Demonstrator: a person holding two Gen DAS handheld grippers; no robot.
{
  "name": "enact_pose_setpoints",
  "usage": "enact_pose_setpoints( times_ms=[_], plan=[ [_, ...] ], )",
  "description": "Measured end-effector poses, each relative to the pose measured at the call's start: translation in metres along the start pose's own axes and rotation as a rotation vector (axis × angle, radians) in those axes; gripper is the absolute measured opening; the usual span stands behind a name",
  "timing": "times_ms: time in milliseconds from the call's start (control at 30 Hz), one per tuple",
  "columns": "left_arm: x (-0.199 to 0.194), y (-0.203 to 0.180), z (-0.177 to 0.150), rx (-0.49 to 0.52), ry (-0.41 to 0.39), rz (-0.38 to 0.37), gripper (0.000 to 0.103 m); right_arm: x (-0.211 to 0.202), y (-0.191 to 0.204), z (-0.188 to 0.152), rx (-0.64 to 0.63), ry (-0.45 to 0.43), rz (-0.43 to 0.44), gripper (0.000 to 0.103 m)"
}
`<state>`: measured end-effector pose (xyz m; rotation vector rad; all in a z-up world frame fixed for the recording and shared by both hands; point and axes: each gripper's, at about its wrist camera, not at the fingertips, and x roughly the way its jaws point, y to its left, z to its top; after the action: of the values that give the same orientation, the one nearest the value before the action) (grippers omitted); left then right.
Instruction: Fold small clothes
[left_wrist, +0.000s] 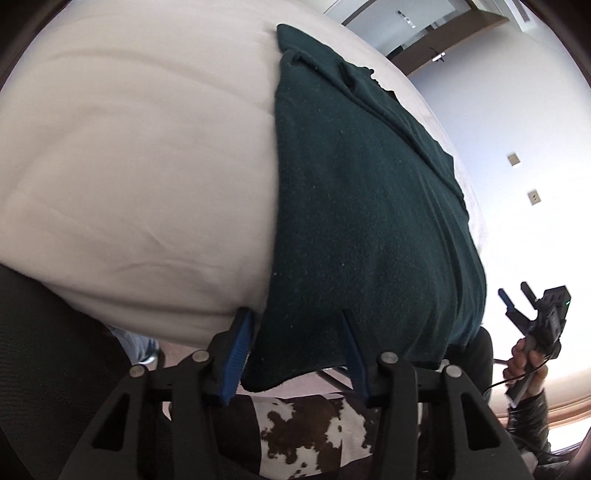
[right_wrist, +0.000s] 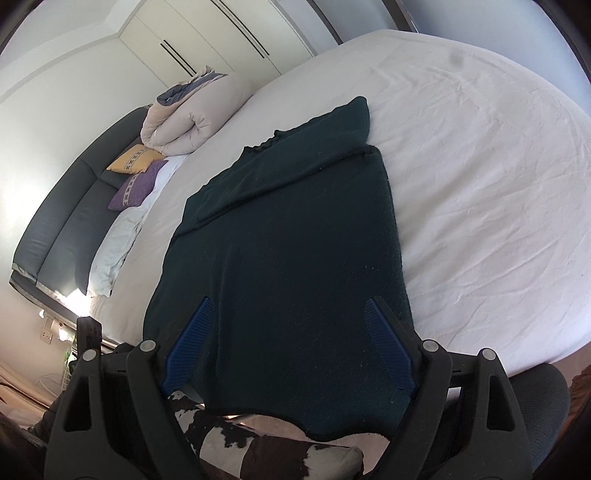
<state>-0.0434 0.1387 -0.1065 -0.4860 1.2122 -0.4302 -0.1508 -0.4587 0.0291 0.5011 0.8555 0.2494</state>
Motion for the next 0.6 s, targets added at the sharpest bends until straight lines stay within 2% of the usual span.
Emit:
enact_pose_setpoints(
  times_ms=[133,233,367,500,600],
  plan=[
    [-0.001,0.001,0.0,0.006,0.022,-0.02,0.049,-0.004,-0.008,-0.001,0.018,0.034,-0.008,0.084],
    [0.001,-0.004,-0.002,0.039,0.044,-0.01,0.049,-0.009,-0.015,-0.003,0.014,0.079,-0.051,0.084],
    [0.005,-0.009,-0.006,0.064,0.078,0.01,0.038,-0.008,-0.028,-0.009,0.052,0.175,-0.076,0.084],
    [0.011,-0.007,-0.007,0.059,0.119,0.017,0.022,0.002,-0.034,-0.016,0.062,0.286,-0.103,0.084],
    [0.018,-0.01,-0.007,0.063,0.141,0.027,0.022,0.01,-0.043,-0.019,0.093,0.33,-0.13,0.083]
  ],
)
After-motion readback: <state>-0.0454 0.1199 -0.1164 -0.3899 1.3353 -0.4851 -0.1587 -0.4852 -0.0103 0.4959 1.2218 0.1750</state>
